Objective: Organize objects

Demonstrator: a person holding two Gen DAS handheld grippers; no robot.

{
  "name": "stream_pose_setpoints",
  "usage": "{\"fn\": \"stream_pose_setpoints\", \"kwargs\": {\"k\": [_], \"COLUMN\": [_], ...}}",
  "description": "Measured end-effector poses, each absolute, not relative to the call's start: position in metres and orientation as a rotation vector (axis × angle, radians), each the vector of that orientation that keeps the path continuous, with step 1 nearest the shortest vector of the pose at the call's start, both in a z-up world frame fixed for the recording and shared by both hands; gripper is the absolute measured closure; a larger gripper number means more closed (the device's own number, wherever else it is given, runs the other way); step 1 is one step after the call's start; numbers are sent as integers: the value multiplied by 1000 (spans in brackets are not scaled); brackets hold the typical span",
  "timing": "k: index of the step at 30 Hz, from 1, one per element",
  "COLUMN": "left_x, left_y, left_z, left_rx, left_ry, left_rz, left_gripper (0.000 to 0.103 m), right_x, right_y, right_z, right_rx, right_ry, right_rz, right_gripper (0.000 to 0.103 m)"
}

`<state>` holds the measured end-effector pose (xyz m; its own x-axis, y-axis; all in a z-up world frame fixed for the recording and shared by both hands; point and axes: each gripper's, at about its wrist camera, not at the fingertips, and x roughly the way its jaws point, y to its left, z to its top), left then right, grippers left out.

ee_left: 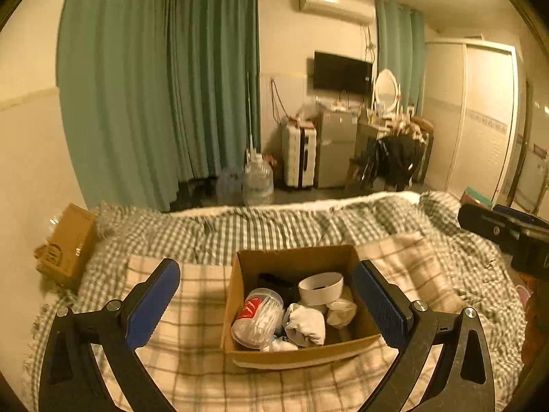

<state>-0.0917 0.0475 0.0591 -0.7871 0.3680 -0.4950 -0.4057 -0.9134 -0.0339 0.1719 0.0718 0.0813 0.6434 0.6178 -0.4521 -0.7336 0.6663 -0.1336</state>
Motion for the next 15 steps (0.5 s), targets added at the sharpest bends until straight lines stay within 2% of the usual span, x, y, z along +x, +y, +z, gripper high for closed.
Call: {"fn": "stream_pose_setpoints", "kwargs": {"k": [6, 9, 15], "left_x": [-58, -50, -47], "left_y": [22, 11, 4], "left_z": [72, 58, 9], "left_rx": [-662, -693, -780], "left_ry": [48, 5, 41], "left_rz": [2671, 2679, 2712], "left_gripper": [0, 0, 0], "right_x": [128, 124, 132], "right_y": [45, 40, 30], "right_z": [86, 68, 23], "right_rx": [-354, -375, -363], "right_ry": [297, 308, 344], "right_rz": [758, 751, 723], "right_gripper": [0, 0, 0]}}
